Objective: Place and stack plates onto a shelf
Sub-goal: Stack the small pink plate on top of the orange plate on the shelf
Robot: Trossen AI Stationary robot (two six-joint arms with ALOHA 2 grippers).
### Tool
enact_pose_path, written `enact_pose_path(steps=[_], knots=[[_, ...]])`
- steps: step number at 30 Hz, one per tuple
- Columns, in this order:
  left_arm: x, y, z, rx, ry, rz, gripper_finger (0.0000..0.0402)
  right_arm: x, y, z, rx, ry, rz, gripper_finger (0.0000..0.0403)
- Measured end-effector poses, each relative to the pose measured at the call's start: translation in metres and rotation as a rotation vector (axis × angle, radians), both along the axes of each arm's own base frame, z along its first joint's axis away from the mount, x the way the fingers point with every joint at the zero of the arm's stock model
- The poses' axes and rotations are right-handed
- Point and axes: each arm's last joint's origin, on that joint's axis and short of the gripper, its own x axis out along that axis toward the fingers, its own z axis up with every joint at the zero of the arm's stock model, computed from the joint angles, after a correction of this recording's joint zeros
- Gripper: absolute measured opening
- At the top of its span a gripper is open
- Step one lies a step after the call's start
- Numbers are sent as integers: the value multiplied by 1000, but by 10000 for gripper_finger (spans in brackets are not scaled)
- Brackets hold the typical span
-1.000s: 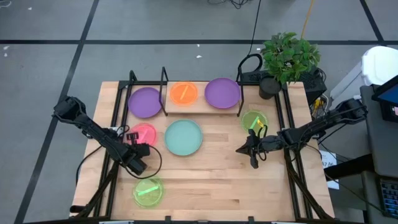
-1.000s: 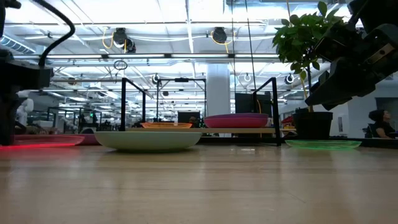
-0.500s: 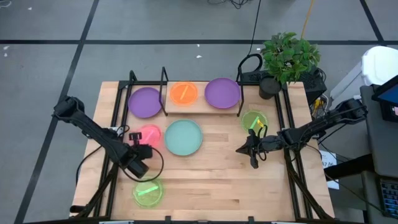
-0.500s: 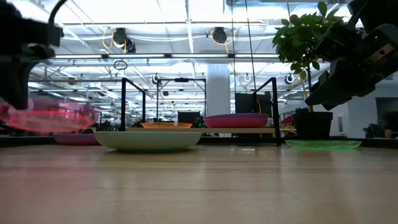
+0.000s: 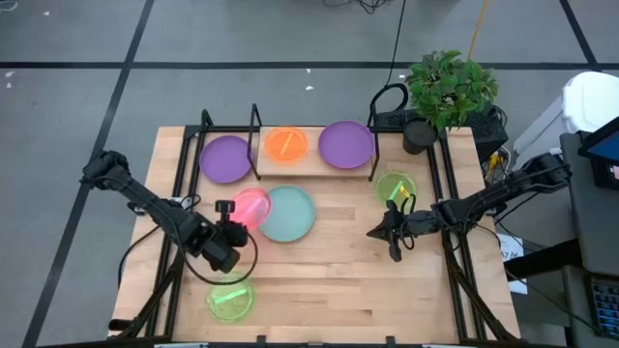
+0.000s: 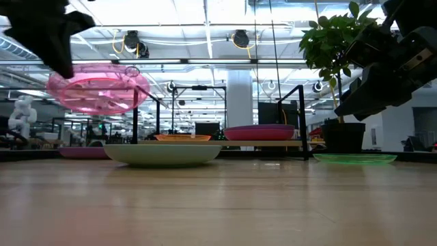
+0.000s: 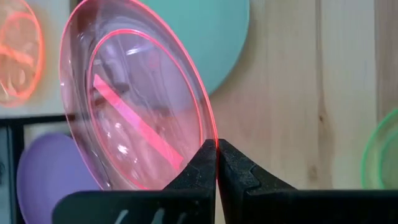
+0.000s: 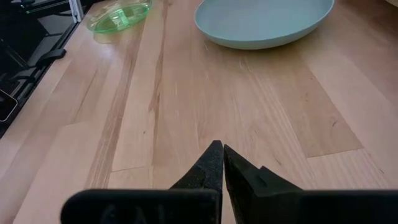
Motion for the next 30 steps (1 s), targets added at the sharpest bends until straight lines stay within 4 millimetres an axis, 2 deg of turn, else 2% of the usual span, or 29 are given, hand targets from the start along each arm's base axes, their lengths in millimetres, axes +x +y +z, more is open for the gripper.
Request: enact_pose_path(steps=[10, 20, 30], knots=[[30, 30, 7, 55, -46, -111, 3, 1, 0, 3, -23, -32, -12, 0], [64, 70, 19, 155, -210, -199, 3, 1, 0, 3, -23, -33, -12, 0], [82, 113, 31, 280, -323, -188, 3, 1, 0, 3, -20, -33, -12, 0]])
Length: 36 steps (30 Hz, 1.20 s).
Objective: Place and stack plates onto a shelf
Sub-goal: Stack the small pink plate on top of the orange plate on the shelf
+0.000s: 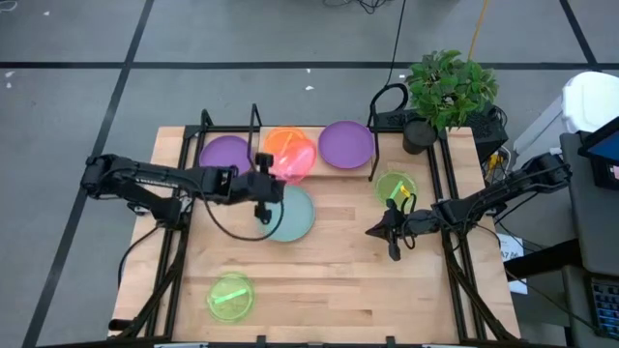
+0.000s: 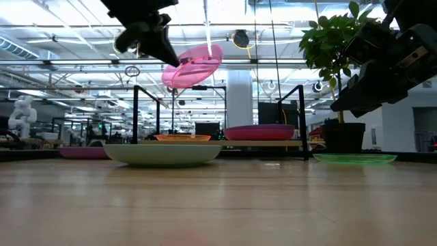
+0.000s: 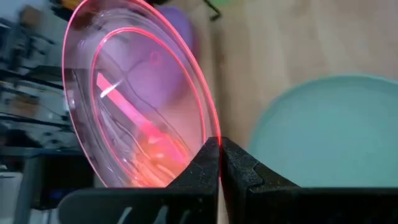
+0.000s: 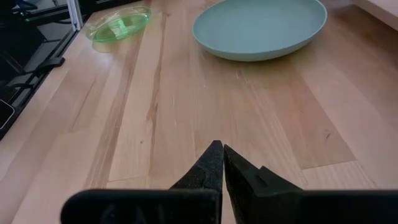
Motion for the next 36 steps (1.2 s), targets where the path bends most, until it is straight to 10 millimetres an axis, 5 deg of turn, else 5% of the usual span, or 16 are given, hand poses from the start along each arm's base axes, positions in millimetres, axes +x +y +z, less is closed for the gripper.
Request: enact_pose_path(steps=[22, 36], knots=[[-3, 82, 11, -65, -165, 182, 3, 0, 0, 0, 2, 0, 1, 0], [20, 120, -38, -86, -42, 259, 3, 0, 0, 0, 9, -2, 5, 0]])
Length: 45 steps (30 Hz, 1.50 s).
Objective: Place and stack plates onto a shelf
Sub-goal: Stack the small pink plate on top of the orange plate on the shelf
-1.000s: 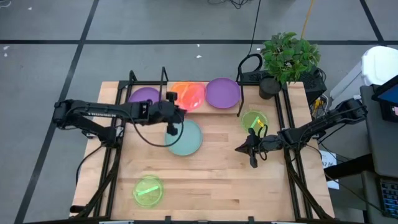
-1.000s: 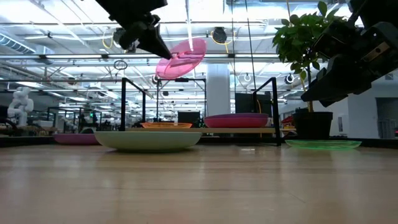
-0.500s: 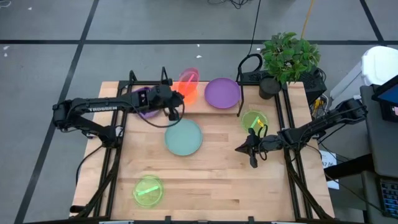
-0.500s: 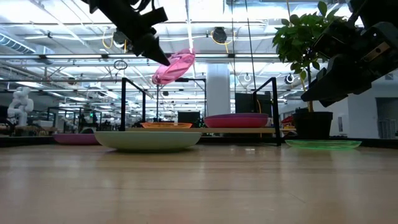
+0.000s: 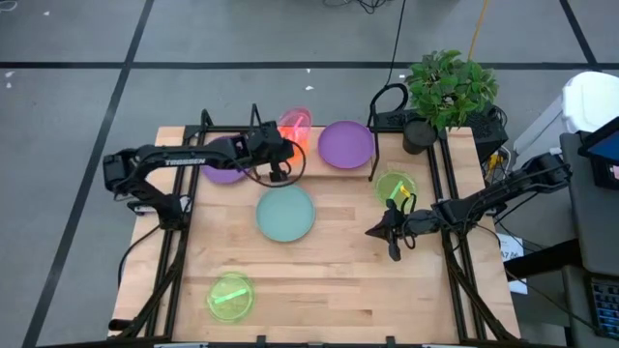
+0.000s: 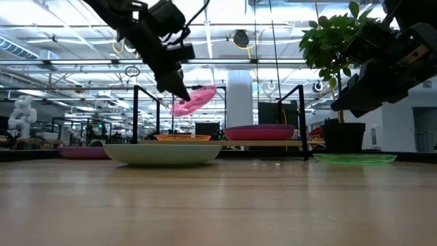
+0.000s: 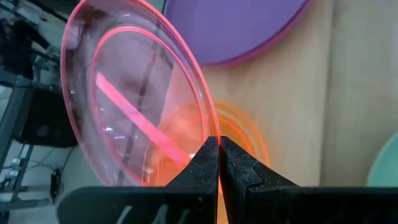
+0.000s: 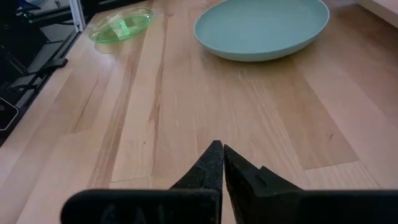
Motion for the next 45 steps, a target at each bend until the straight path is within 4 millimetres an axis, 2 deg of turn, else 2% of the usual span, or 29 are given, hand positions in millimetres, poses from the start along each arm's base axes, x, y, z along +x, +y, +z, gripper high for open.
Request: enact_pose_path(steps=[13, 19, 29, 40, 45], knots=[[-7, 2, -9, -26, 107, 4, 3, -1, 1, 0, 12, 6, 0, 0], [-7, 1, -9, -53, 99, -19, 3, -1, 3, 0, 14, -2, 10, 0], [-1, 0, -30, -103, 184, -39, 3, 0, 3, 1, -5, -11, 18, 0], [1, 1, -37, -85, 216, -19, 4, 0, 3, 1, -7, -13, 21, 0], [0, 2, -37, -60, 231, 16, 28, 0, 3, 1, 2, -11, 19, 0]])
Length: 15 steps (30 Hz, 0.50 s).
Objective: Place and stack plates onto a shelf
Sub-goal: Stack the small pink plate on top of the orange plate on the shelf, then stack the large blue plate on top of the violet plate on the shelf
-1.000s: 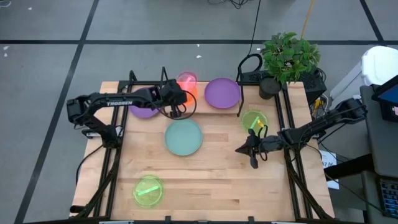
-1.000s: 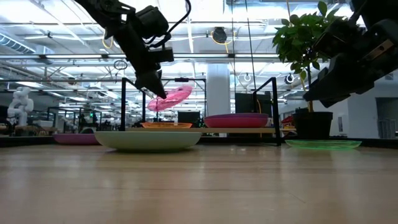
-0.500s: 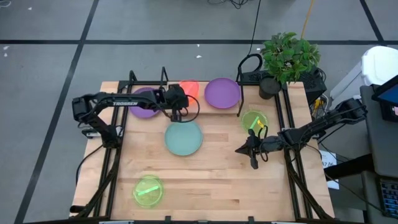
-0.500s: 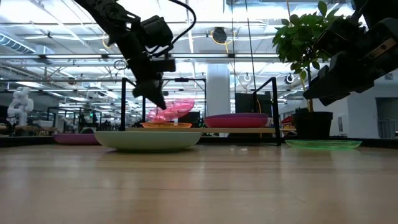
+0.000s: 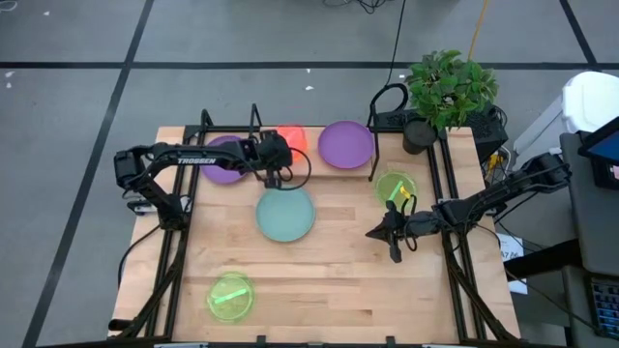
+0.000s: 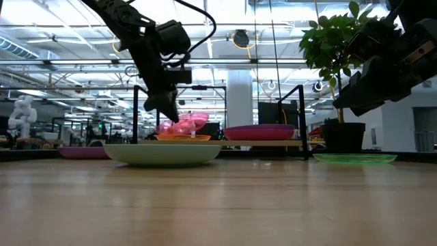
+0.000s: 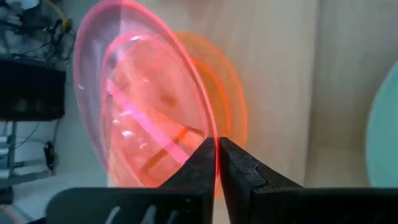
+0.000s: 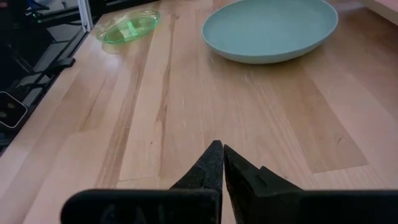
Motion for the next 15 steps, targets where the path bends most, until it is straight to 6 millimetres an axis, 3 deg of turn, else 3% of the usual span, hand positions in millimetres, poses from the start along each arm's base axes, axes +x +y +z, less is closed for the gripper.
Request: enact_pose_path(steps=[6, 15], knots=[[-1, 0, 0, -6, -6, 27, 71, -1, 2, 0, 2, 0, 11, 0], [1, -6, -1, -52, -49, 90, 78, -1, 2, 0, 2, 0, 11, 0]])
